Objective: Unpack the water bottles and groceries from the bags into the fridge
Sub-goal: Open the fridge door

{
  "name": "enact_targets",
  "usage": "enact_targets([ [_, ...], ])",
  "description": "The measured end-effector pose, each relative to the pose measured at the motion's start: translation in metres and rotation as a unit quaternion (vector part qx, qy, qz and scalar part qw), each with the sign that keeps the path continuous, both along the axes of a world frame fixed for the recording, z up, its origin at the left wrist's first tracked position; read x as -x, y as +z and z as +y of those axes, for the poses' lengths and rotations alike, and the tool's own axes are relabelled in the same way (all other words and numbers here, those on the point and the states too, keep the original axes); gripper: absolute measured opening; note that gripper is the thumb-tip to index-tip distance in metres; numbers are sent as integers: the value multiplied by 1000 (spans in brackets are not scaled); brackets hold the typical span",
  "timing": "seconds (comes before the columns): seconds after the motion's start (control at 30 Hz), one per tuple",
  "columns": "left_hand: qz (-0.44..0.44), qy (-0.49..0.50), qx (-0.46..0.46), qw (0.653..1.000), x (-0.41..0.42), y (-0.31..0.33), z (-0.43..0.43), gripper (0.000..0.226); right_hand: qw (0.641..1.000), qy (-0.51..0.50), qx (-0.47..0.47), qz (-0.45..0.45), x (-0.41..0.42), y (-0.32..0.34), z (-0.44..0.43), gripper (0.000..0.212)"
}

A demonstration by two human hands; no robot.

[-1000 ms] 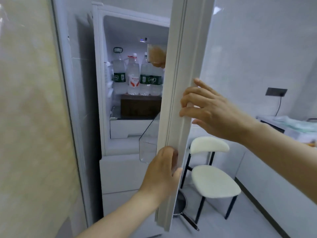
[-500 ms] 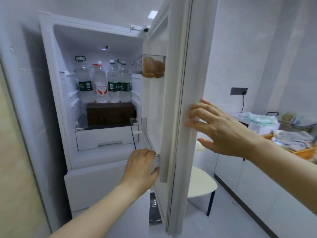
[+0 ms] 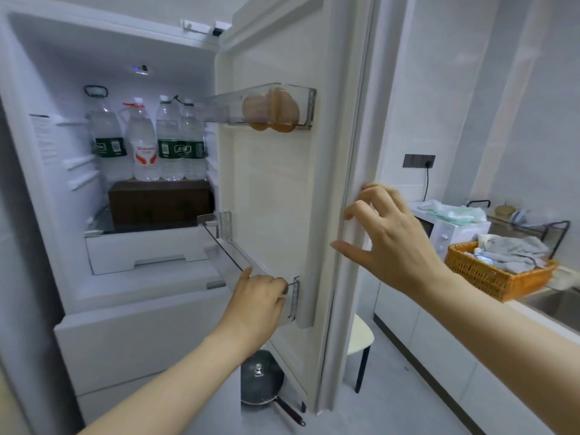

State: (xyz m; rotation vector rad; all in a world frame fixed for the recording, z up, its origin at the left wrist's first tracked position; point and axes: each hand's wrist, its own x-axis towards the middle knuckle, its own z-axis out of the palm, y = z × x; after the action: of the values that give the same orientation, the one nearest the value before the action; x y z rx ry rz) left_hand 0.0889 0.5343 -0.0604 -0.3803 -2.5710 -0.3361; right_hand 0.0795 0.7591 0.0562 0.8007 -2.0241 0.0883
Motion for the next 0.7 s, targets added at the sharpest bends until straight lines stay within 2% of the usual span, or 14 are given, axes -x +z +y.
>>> enact_targets([
  [0.2,18,-11,2,1000,24,-5,34,7,997,-28,73,-21,29,-14,20,45],
  [0.43,19,0,23,1000,39,2,64,17,994,-34,105,-26,54,-23,41,38],
  [0.7,-41,-24,51,998,54,14,81,26,990,-53,122,-42,65,-27,58,34],
])
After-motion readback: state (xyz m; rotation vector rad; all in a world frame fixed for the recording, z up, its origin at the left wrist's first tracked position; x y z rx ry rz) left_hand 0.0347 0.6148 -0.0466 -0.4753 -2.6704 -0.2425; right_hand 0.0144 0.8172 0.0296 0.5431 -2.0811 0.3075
